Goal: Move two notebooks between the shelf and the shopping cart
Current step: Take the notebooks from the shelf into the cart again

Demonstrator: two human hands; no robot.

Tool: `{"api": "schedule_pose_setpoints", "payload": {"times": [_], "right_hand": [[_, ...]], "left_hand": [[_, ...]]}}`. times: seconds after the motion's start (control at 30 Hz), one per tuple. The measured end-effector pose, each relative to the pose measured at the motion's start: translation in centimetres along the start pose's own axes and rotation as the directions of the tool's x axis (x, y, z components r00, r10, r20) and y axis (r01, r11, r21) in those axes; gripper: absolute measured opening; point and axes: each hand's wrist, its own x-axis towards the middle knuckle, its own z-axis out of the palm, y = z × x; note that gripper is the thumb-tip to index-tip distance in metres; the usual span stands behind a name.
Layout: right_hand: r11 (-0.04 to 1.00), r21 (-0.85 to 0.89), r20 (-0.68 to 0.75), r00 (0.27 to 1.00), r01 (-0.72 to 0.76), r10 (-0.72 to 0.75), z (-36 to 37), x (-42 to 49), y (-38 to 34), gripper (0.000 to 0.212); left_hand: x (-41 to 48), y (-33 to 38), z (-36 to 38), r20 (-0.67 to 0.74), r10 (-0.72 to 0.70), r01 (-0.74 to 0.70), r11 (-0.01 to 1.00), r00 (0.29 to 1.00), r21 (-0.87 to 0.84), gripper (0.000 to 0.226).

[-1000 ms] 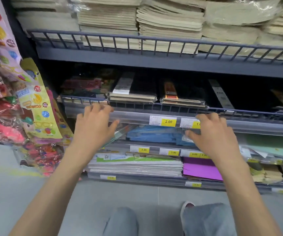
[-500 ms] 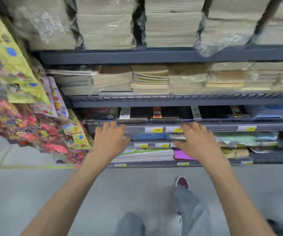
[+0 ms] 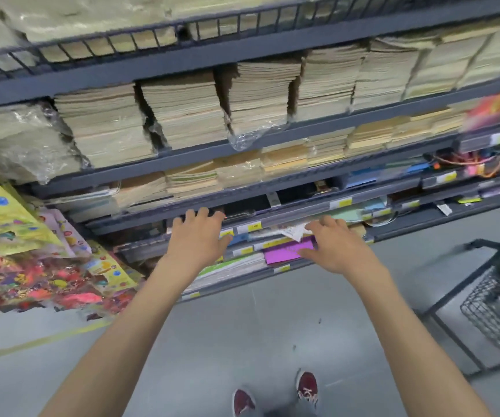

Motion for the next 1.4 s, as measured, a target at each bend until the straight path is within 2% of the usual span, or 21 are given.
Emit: {"api": "schedule_pose_setpoints", "payload": {"times": [0.43, 0.6, 0.73, 1.0, 1.2, 1.4], "right_hand": [[0.969, 0.095, -0.012, 0.974, -0.226, 0.228, -1.7, -4.2, 19.9, 0.062], [0.932, 0.153, 0.004, 0.943, -0.330, 0.333, -2.0, -5.6, 27.5, 0.061], [0.879, 0.204, 0.020, 0.900, -0.431, 0.436, -2.1, -5.6, 33.0, 0.064], [0.724, 0.306, 0.087, 0.775, -0.618, 0.625, -2.3, -4.3, 42.1, 0.066], [0.543, 0.383, 0.156, 0.631, -0.748, 0.760, -2.2, -2.8, 49.4, 0.064], [0.372, 0.438, 0.283, 0.518, -0.818, 0.807, 0.3, -1.9, 55.2, 0.068]], "left_hand": [[5.5, 21.7, -3.5, 0.031, 0.302, -0.303, 0.952, 0.953, 0.036, 0.053], [8.0, 30.0, -3.9, 0.088, 0.438, -0.440, 0.898, 0.895, 0.006, 0.052], [11.1, 35.9, -4.6, 0.082, 0.541, -0.545, 0.837, 0.837, 0.040, 0.048], [19.5, 48.0, -5.6, 0.150, 0.714, -0.729, 0.675, 0.684, 0.109, 0.047], [25.7, 59.0, -6.6, 0.202, 0.849, -0.872, 0.463, 0.487, 0.158, 0.046], [28.8, 69.8, -6.1, 0.315, 0.897, -0.945, 0.257, 0.311, 0.202, 0.048]]}}
